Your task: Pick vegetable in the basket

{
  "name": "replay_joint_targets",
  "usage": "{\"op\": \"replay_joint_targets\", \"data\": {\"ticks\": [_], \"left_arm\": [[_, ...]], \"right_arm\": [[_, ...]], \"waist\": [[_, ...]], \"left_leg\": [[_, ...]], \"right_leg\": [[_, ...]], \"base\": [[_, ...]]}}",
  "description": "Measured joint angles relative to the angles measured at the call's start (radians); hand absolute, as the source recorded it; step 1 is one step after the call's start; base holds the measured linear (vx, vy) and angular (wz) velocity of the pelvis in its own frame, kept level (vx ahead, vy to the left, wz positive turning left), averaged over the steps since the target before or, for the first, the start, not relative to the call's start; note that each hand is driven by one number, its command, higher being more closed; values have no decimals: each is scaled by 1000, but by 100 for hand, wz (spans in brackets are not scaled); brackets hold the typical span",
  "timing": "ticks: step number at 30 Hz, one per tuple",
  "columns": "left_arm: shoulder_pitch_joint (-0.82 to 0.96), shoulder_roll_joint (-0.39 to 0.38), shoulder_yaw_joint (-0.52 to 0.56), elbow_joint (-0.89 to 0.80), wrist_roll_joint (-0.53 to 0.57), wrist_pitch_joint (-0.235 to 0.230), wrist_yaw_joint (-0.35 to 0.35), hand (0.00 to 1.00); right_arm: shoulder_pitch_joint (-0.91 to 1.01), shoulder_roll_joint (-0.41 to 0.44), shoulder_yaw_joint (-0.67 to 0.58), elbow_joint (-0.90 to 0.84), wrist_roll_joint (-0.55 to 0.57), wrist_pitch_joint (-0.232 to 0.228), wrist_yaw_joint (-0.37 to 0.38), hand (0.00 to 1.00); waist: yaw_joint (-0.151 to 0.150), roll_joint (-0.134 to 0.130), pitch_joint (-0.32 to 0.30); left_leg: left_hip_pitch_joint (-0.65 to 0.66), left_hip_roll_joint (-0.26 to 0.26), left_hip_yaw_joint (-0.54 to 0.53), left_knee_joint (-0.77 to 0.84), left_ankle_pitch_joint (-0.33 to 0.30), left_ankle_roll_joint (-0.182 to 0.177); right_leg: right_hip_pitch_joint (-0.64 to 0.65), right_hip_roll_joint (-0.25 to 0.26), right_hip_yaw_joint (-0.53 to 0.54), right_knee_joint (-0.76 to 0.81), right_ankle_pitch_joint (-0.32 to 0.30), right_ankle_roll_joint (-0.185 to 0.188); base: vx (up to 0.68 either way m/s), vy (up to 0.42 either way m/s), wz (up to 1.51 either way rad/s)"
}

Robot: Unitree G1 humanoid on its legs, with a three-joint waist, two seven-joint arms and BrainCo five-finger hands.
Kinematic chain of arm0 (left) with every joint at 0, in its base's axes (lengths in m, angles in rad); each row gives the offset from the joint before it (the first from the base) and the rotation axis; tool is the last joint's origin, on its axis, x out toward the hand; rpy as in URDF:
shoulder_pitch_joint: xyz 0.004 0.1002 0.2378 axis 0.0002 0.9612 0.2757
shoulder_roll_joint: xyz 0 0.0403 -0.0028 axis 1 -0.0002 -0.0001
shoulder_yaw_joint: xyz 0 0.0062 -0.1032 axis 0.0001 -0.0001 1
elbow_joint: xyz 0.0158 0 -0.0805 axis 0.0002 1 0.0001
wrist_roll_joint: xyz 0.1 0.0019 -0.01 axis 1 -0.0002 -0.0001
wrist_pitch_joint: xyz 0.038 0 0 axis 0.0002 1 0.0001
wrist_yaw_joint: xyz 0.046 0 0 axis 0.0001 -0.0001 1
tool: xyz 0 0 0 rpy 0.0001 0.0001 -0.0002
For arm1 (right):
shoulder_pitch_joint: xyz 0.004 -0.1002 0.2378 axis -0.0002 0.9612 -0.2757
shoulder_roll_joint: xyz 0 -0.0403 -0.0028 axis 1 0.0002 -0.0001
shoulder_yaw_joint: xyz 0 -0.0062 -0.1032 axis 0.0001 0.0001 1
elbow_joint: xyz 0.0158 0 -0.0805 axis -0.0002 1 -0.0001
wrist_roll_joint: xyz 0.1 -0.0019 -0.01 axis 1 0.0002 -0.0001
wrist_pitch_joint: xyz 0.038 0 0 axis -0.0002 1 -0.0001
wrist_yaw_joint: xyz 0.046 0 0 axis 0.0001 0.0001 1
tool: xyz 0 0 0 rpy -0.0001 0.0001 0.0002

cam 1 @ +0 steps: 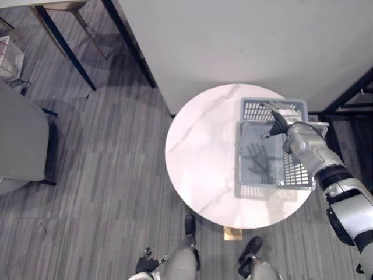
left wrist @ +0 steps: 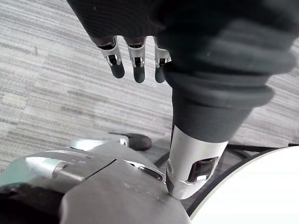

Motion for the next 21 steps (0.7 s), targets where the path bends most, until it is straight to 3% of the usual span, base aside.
{"op": "replay_joint_targets", "data": {"ticks": [21], "left_arm": [[-3, 10, -28, 0, 0, -4, -1, 0]], "right_arm": [[18, -36, 1, 40, -10, -2, 5, 0]], "waist": [[0, 1, 0]], "left_leg": [[-8, -2, 16, 0, -3, -3]], "right_leg": [[-27, 0, 30, -7, 14, 0]], "base": [[-5, -7, -3]]}}
